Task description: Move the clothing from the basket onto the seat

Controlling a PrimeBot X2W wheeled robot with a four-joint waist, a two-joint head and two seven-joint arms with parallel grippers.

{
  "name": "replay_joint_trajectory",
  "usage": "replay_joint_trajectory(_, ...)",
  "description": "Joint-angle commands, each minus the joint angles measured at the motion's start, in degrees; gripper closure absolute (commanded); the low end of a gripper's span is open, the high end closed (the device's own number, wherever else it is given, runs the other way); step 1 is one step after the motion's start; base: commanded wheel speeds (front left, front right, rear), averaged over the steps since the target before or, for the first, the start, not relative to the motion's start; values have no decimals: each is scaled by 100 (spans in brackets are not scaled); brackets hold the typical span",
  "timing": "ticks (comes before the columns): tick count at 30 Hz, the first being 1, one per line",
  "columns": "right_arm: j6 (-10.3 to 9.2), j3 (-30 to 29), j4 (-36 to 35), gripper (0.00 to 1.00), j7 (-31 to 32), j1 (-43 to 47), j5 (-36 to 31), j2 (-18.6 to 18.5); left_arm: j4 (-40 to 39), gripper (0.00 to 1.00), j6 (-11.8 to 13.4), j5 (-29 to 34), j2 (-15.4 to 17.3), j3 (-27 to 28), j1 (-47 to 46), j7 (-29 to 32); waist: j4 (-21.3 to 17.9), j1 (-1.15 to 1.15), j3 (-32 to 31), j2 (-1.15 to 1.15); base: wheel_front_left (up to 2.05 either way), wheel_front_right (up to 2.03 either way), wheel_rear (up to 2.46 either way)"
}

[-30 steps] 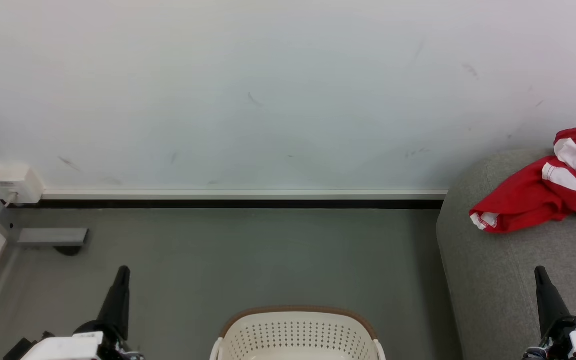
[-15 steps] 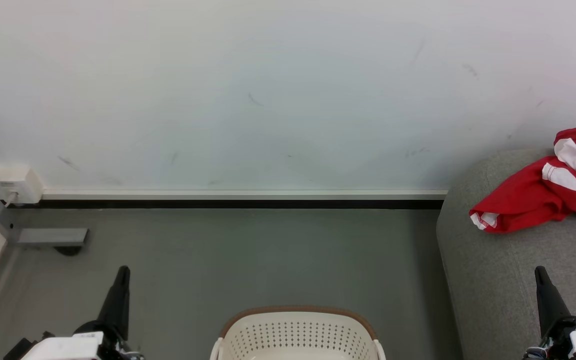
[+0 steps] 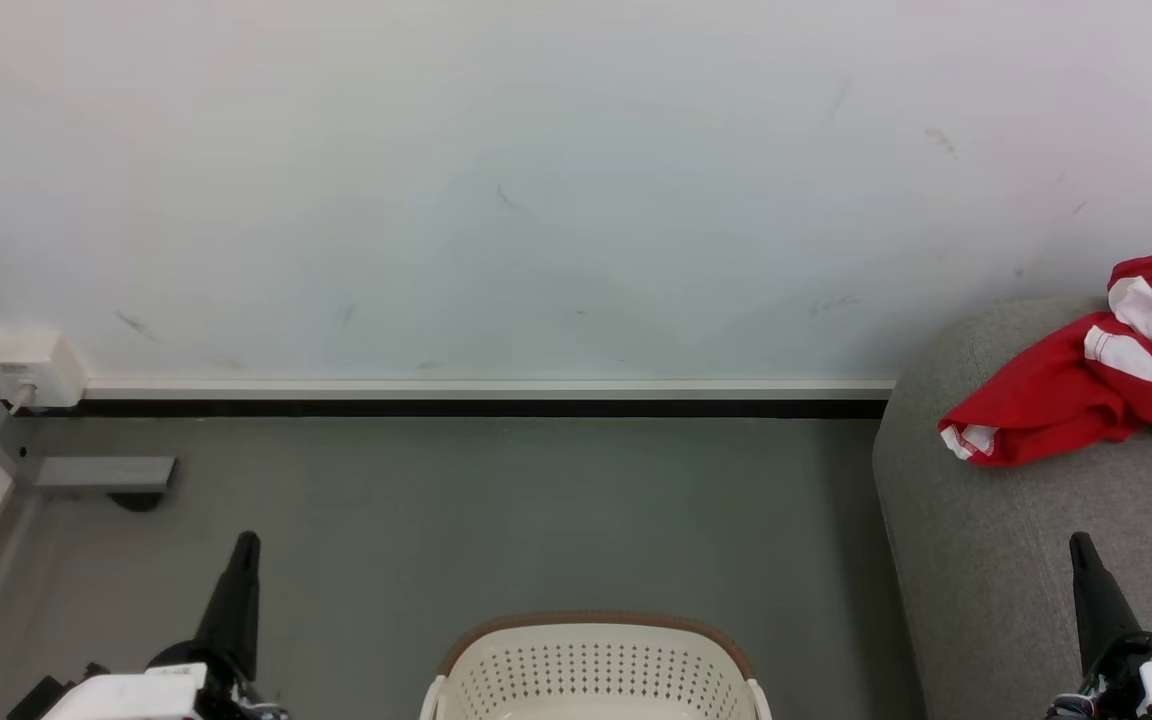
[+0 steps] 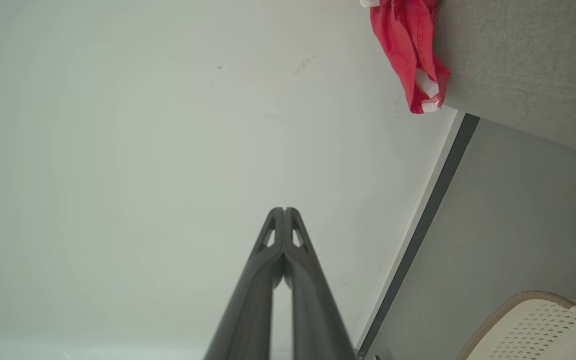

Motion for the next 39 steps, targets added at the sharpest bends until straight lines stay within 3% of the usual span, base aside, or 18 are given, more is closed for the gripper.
replay_joint_trajectory(1, -14, -22, -32, 100, 15, -75, 13, -46, -22, 100, -39, -79, 13, 14, -44, 23, 0, 0, 0, 0, 0, 0, 0)
replay_joint_trajectory(39, -14, -21, -33, 100, 14, -75, 14, -46, -23, 100, -39, -81, 13, 13, -43, 22, 0, 0, 0, 0, 0, 0, 0)
